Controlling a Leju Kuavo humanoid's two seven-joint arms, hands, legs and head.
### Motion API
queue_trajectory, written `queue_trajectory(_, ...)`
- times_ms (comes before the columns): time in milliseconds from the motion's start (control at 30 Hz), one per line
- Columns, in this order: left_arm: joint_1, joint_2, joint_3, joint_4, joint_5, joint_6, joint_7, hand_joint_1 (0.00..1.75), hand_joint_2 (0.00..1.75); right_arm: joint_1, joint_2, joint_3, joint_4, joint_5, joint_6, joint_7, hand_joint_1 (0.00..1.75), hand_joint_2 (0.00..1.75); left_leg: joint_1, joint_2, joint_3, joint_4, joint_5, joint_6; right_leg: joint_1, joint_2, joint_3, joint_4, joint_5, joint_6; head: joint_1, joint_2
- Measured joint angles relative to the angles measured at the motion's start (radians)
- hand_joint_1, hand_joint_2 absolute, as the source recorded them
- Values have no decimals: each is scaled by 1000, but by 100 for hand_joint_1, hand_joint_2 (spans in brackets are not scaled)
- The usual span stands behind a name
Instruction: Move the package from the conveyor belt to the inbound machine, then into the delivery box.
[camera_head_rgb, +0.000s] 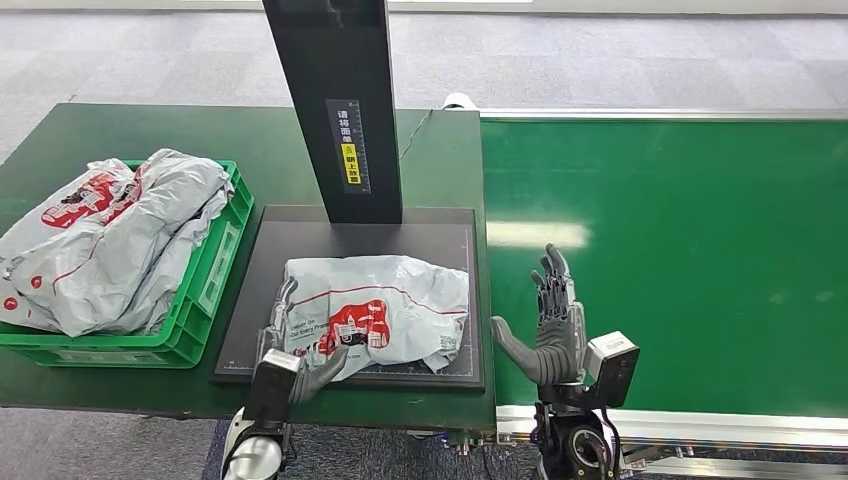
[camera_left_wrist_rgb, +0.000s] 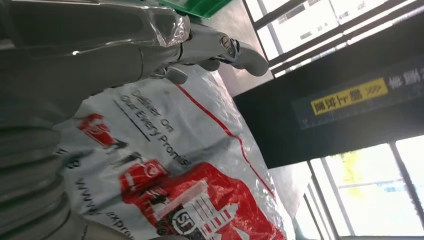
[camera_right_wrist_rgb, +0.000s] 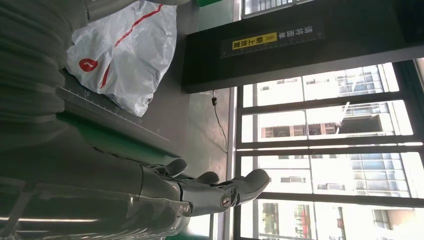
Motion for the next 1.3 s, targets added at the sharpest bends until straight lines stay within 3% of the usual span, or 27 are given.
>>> queue_trajectory(267, -189, 22, -81, 249, -144, 29, 40, 0, 175, -12, 6, -2, 3, -16, 4, 13, 0, 175, 0, 0, 1, 0, 1, 0, 0, 0, 1, 0, 1, 0, 0, 0)
queue_trajectory(567, -262, 10, -245, 410, -250, 32, 103, 4, 175, -45, 7, 3, 33, -22, 13, 21, 0, 175, -1, -1, 1, 0, 1, 1, -2, -1, 3, 0, 0, 0, 0, 0)
queue_trajectory(700, -265, 14, -279, 429, -257, 55, 126, 165, 175, -65, 7, 10, 57, -25, 25, 24, 0, 175, -1, -1, 4, 0, 0, 1, -1, -1, 6, 0, 0, 0, 0, 0)
queue_trajectory(733, -264, 16, -283, 429, -259, 60, 129, 171, 175, -69, 7, 11, 64, -26, 26, 24, 0, 175, -1, -1, 5, 0, 0, 0, -1, -1, 7, 0, 0, 0, 0, 0)
queue_trajectory(1300, -239, 51, -293, 390, -248, 95, 138, 175, 175, -109, 7, 35, 128, -33, 42, 27, 0, 175, -1, -1, 10, -1, 0, 0, -1, -1, 11, 0, 0, 0, 0, 0)
